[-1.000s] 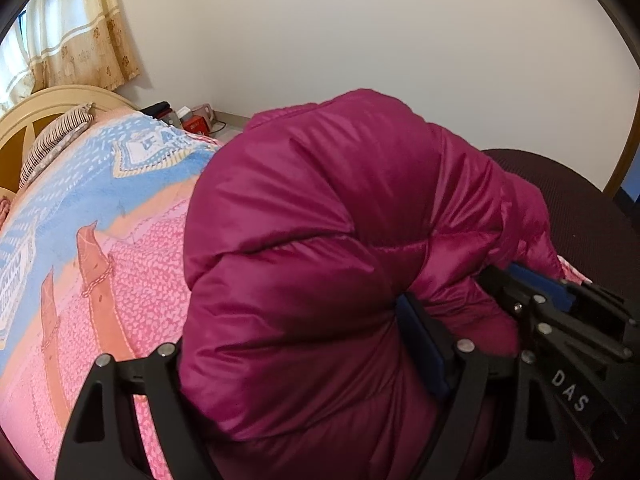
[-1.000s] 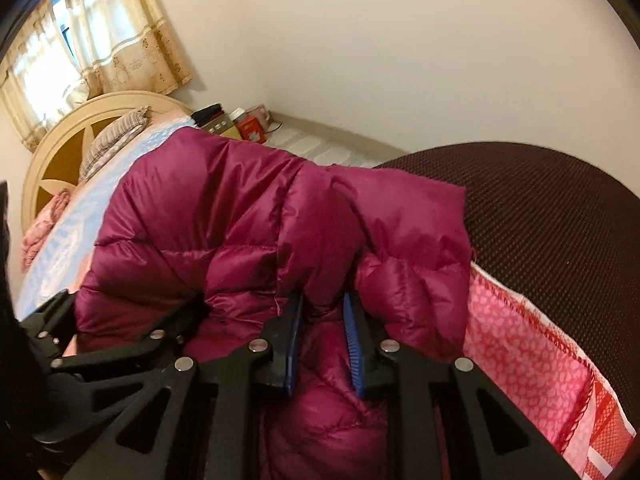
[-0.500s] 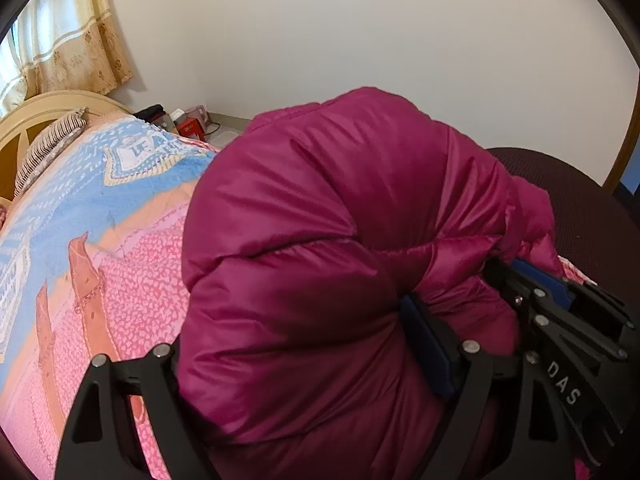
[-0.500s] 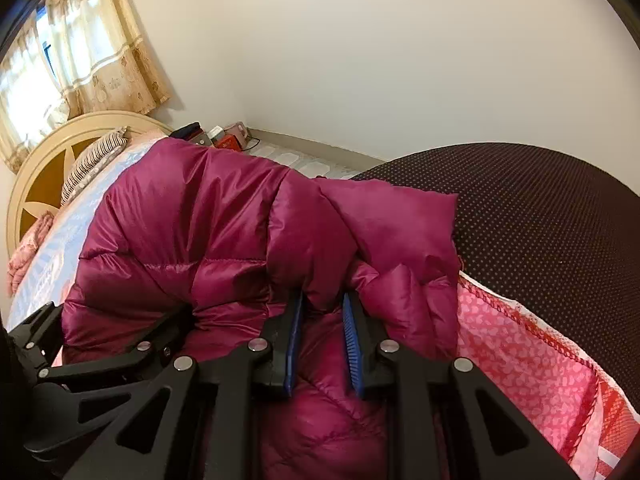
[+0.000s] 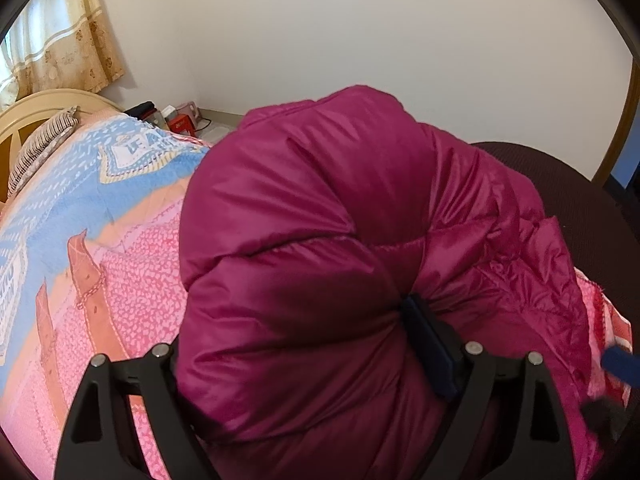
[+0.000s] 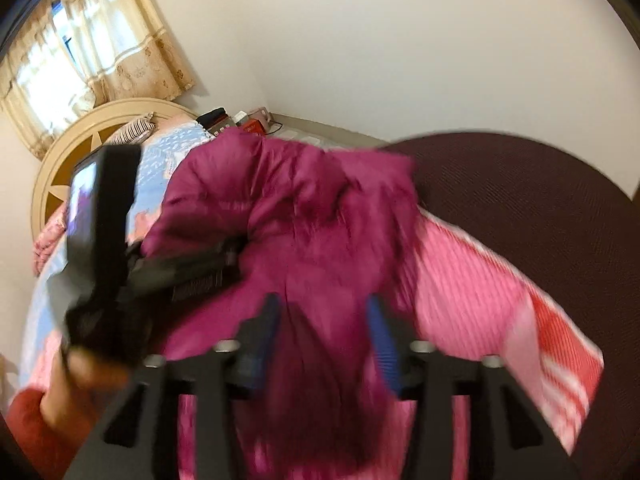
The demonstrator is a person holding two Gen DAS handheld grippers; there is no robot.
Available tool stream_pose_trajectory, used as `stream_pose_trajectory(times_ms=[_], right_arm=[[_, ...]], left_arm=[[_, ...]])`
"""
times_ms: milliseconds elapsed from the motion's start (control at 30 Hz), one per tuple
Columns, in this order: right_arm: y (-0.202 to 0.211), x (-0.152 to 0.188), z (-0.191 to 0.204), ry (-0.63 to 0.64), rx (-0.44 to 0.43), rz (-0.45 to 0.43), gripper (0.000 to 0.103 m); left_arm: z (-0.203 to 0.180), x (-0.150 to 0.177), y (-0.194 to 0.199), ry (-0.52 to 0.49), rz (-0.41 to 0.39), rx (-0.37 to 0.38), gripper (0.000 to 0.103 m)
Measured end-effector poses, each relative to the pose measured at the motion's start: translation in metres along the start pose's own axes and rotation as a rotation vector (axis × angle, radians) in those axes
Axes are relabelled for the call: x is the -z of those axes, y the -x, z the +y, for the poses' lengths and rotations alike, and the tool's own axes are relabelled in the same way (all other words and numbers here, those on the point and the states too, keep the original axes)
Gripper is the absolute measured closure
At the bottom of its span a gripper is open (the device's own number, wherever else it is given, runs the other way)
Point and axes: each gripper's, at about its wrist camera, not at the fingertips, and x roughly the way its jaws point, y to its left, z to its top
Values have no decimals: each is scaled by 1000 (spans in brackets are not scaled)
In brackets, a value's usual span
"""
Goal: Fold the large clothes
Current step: 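Lower the jacket bundle onto the bed edge beside the stool with both grippers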
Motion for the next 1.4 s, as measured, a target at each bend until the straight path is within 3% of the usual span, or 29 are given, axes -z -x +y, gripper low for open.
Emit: stream_pose_trajectory(times_ms=[267,333,500,600,700,800,900,1000,1100,1200,1400], right_arm=[[-2,35,-12,-79,-158,60,47],[-11,42,-13,-106,-186,92,59],[-17,67,-10,-92,-157,113,62],[-20,69,-19,-136,-193,116,62],[-11,57,-28,-150,-212,131,62],[20,25,-29,-72,-182,4,62],[25,-21,-26,-28,-154,-90,62],[-14,-70,-20,10,-152,-71,62],[-65,-87,-6,27,-124,-17,62],[-108,-91,-4,19,-86,23,62],[-143,-87,-28,-68,-86,39,62]], left_arm=[[10,6,16,29,-4,31,13],[8,8,19,23,-10,27,10],[-11,12,20,-46,-38,-27,3],[-18,14,18,-78,-44,-64,1],[-12,14,22,-76,-36,-40,3],[-7,11,32,-87,-59,-50,3],[-7,3,40,-85,-97,-75,3],[-5,-6,43,-76,-114,-86,3],[-1,-15,38,-81,-127,-127,3],[8,-22,20,-53,-103,-136,3],[0,-25,-14,-74,-55,-133,1]])
